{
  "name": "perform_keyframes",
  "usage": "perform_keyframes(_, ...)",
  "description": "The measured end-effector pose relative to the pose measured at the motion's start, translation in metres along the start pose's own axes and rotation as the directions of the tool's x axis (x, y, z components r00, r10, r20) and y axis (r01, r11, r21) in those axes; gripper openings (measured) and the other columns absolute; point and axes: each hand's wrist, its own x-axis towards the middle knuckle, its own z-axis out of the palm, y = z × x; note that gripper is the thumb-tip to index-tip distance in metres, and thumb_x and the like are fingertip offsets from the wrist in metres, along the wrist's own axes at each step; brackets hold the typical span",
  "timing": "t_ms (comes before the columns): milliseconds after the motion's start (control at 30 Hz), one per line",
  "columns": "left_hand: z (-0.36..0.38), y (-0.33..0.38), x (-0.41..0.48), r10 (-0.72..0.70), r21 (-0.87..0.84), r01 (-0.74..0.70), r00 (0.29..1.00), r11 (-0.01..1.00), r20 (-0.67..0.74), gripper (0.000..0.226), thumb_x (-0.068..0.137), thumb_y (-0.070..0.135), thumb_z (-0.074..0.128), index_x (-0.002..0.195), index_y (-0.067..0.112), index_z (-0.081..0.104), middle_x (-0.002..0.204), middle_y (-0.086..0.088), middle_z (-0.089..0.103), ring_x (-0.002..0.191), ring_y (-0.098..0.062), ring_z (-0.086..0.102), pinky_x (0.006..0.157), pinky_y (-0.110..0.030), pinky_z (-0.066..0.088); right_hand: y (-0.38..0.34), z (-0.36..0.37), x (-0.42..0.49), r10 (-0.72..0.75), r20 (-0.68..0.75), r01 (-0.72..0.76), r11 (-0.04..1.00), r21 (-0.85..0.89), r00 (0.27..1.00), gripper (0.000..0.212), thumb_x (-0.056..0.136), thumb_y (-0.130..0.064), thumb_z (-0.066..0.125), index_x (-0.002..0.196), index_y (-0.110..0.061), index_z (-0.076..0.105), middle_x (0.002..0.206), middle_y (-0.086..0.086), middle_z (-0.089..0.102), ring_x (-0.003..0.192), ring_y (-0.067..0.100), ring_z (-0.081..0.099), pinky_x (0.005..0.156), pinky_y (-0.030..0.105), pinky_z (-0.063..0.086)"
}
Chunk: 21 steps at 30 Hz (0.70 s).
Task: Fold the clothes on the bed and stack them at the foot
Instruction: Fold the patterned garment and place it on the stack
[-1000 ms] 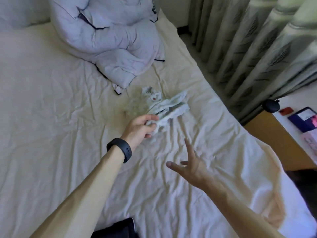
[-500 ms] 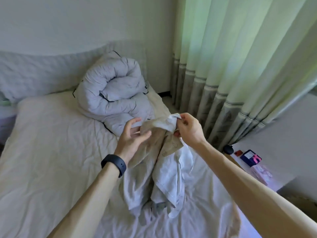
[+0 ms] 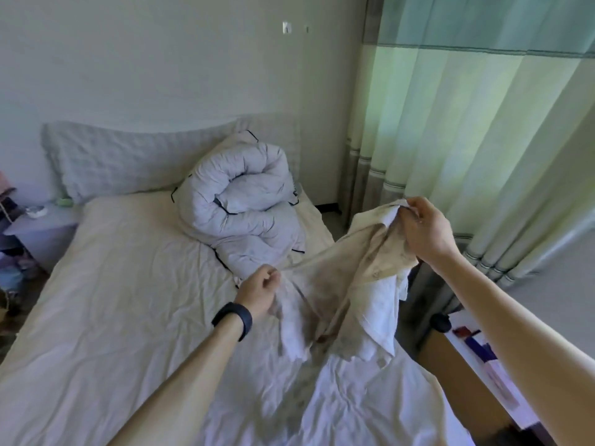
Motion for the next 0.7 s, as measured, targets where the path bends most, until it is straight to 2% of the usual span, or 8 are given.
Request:
perform_keyframes(133,-0.056,0.05,0.037,0.127,0.078,-0.111,0.962,0.991,-0.243,0.016,0.102,0.032,0.053,0.092,0.02,0.058,0.082,0.009,0.058,0.074,-0.014,0.053,0.062,-0.03,0.034,0.041,-0.017,0.021,0.131,-0.077,-0.145,0.965,-0.218,0.988,0.027,0.098,-0.024,0.051,0.116,-0.02,0.071,0.11,0.014,0.073,0.094,0.034,0.061,0.073,0.033,0.039)
perform_keyframes(200,-0.08,0.065,0.052,0.153,0.146,-0.114,0.944,0.983,-0.293,0.015,0.102,0.034,0.053,0.092,0.024,0.059,0.078,0.013,0.058,0.072,-0.014,0.053,0.059,-0.028,0.034,0.046,-0.018,0.025,0.178,-0.068,-0.188,0.966,-0.177,0.982,0.024,0.098,-0.027,0.05,0.105,-0.017,0.071,0.102,0.016,0.072,0.089,0.033,0.06,0.072,0.034,0.04)
perform_keyframes(300,-0.099,0.074,0.061,0.148,0.248,-0.07,0.938,0.966,-0.313,0.014,0.1,0.034,0.054,0.088,0.029,0.058,0.075,0.014,0.059,0.075,-0.02,0.056,0.058,-0.027,0.036,0.034,-0.011,0.028,0.172,-0.012,-0.172,0.983,-0.057,0.985,0.027,0.098,-0.028,0.047,0.076,-0.016,0.059,0.07,0.007,0.065,0.073,0.032,0.065,0.063,0.033,0.044)
perform_keyframes(367,-0.093,0.077,0.062,0.142,0.279,-0.06,0.949,0.958,-0.283,0.014,0.098,0.034,0.055,0.087,0.027,0.058,0.081,0.011,0.063,0.083,-0.023,0.061,0.064,-0.029,0.038,0.016,-0.002,0.029,0.15,0.039,-0.152,0.987,0.046,0.988,0.028,0.095,-0.026,0.046,0.069,-0.017,0.048,0.057,-0.001,0.057,0.057,0.024,0.063,0.056,0.031,0.043)
perform_keyframes(467,-0.062,0.083,0.053,0.164,0.225,-0.13,0.976,0.966,-0.142,0.012,0.093,0.039,0.065,0.094,0.03,0.058,0.097,0.01,0.064,0.094,-0.015,0.062,0.068,-0.021,0.04,-0.016,0.015,0.03,0.114,0.118,-0.137,0.967,0.214,0.986,0.022,0.093,-0.022,0.048,0.072,-0.016,0.049,0.046,-0.011,0.052,0.044,0.015,0.059,0.054,0.029,0.048)
perform_keyframes(500,-0.048,0.087,0.048,0.193,0.211,-0.172,0.978,0.962,-0.08,0.024,0.089,0.043,0.07,0.104,0.029,0.058,0.105,0.008,0.061,0.098,-0.012,0.059,0.075,-0.02,0.041,-0.026,0.021,0.031,0.102,0.151,-0.139,0.955,0.263,0.983,0.021,0.094,-0.022,0.048,0.074,-0.015,0.051,0.046,-0.012,0.051,0.044,0.014,0.058,0.055,0.031,0.05)
perform_keyframes(600,-0.008,0.111,0.035,0.301,0.15,-0.302,0.953,0.941,0.033,0.07,0.072,0.065,0.074,0.127,0.028,0.053,0.118,0.009,0.056,0.107,-0.006,0.055,0.09,-0.024,0.045,-0.054,0.037,0.034,0.05,0.22,-0.127,0.927,0.352,0.974,0.023,0.098,-0.024,0.052,0.084,-0.006,0.053,0.056,-0.006,0.052,0.044,0.014,0.057,0.06,0.037,0.051)
perform_keyframes(700,0.022,0.131,0.03,0.352,0.071,-0.359,0.931,0.931,0.099,0.067,0.069,0.067,0.073,0.122,0.03,0.056,0.109,0.013,0.067,0.097,0.0,0.064,0.079,-0.028,0.054,-0.073,0.046,0.035,-0.003,0.267,-0.102,0.921,0.377,0.964,0.033,0.1,-0.027,0.055,0.099,0.005,0.054,0.069,0.001,0.055,0.047,0.013,0.058,0.061,0.037,0.052)
